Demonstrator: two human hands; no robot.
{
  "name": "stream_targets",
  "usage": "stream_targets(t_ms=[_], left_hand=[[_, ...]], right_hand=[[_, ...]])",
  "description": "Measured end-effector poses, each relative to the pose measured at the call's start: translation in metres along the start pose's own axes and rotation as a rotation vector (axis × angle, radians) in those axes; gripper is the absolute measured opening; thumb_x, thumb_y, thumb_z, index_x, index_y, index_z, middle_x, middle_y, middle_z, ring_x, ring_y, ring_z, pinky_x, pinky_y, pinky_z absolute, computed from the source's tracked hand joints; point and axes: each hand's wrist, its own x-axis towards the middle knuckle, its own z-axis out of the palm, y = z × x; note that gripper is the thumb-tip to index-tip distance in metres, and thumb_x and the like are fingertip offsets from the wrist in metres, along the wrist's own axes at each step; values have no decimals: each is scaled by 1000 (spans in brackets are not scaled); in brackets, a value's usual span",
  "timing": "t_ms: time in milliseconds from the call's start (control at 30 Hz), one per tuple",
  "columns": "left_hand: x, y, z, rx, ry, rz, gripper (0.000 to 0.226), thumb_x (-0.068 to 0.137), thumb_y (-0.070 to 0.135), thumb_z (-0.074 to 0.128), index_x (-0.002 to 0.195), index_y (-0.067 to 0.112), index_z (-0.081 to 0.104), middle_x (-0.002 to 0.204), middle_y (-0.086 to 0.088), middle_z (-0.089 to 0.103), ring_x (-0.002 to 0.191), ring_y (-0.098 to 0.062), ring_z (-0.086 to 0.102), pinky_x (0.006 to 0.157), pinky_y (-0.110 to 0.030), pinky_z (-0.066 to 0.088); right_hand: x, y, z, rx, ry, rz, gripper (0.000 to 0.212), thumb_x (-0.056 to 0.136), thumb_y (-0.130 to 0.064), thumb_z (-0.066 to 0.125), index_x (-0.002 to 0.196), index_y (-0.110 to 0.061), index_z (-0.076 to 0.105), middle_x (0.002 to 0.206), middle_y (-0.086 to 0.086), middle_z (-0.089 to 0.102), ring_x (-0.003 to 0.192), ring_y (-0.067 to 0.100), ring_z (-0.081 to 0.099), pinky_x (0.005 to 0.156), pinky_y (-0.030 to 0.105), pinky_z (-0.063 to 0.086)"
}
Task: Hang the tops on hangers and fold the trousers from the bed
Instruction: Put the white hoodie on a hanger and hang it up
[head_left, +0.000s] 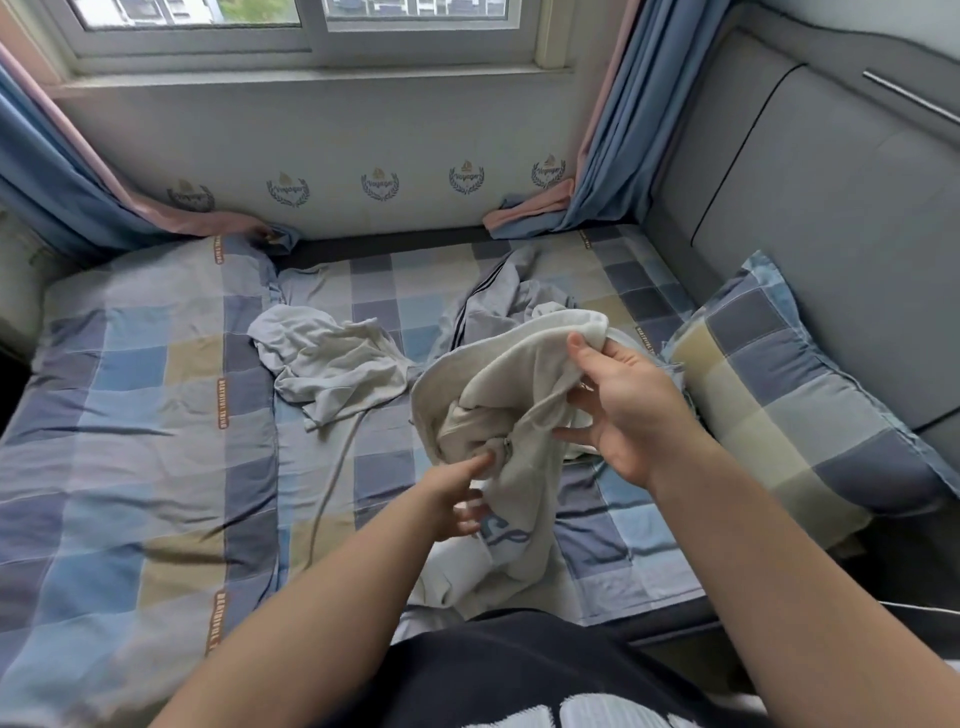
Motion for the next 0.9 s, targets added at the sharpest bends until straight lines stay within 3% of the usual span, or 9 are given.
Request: stream_targets(t_ms=[133, 267, 400, 467, 533, 600, 667, 733, 900], left_hand=[[8, 5, -12, -44, 159, 63, 76, 78, 62, 76, 138, 20, 56, 143, -4, 51, 133, -28, 48, 105, -46, 39], [12, 13, -25, -11, 138, 18, 31, 83, 27, 78, 110, 14, 68, 136, -3, 59, 109, -20, 59, 92, -36, 42], [12, 14, -43, 530, 688, 208, 21, 85, 34, 69, 103, 24, 72, 132, -14, 55, 124, -38, 48, 105, -44, 38], [12, 12, -55, 543, 810, 349, 8, 86, 31, 67, 86, 23, 66, 115, -16, 58, 113, -38, 54, 99, -43, 43], [14, 11, -63, 170, 667, 398, 13, 89, 15, 68, 79, 9, 61, 93, -19, 64, 91, -32, 61, 79, -38, 51], [9, 15, -67, -216, 479, 305, 7, 96, 2, 58, 89, 4, 60, 96, -22, 63, 81, -30, 61, 68, -39, 55], [5, 12, -71, -437, 312, 193, 22, 100, -3, 45, 116, -4, 60, 104, -22, 62, 93, -34, 65, 78, -43, 57], [1, 4, -80, -466, 168, 77, 34, 103, -1, 34, 129, -7, 54, 124, -25, 62, 117, -40, 60, 90, -48, 50], [-14, -15, -109, -284, -70, -127, 52, 93, 3, 28, 139, -5, 50, 130, -28, 60, 111, -39, 61, 88, -51, 50]], right_hand=[[-8, -4, -13, 83, -12, 69, 22, 103, -29, 52, 116, -18, 67, 104, 5, 74, 101, 27, 70, 84, 61, 56], [-7, 2, -26, 138, 35, 95, 25, 105, -28, 50, 121, -17, 64, 113, 10, 73, 101, 30, 71, 86, 63, 55], [-3, 25, -43, 70, 151, 154, 17, 104, -32, 51, 107, -26, 67, 96, -4, 73, 88, 20, 68, 75, 48, 52], [-3, 44, -51, -27, 259, 222, 17, 104, -36, 52, 97, -25, 63, 89, -10, 66, 85, 16, 60, 70, 41, 43], [-3, 68, -60, -107, 369, 271, 20, 103, -38, 53, 91, -23, 58, 92, -13, 57, 92, 17, 54, 78, 39, 39], [-6, 94, -66, -149, 457, 322, 20, 102, -39, 54, 95, -21, 58, 100, -6, 58, 94, 18, 57, 77, 34, 42], [-14, 117, -63, -76, 492, 366, 20, 104, -36, 51, 101, -19, 60, 102, 0, 66, 80, 15, 67, 61, 29, 46], [-23, 135, -54, 63, 491, 386, 23, 107, -33, 44, 108, -18, 60, 103, 6, 71, 75, 20, 73, 62, 34, 53], [-50, 167, -19, 372, 615, 385, 33, 110, -32, 32, 122, -11, 54, 108, 19, 69, 86, 35, 70, 63, 48, 58]])
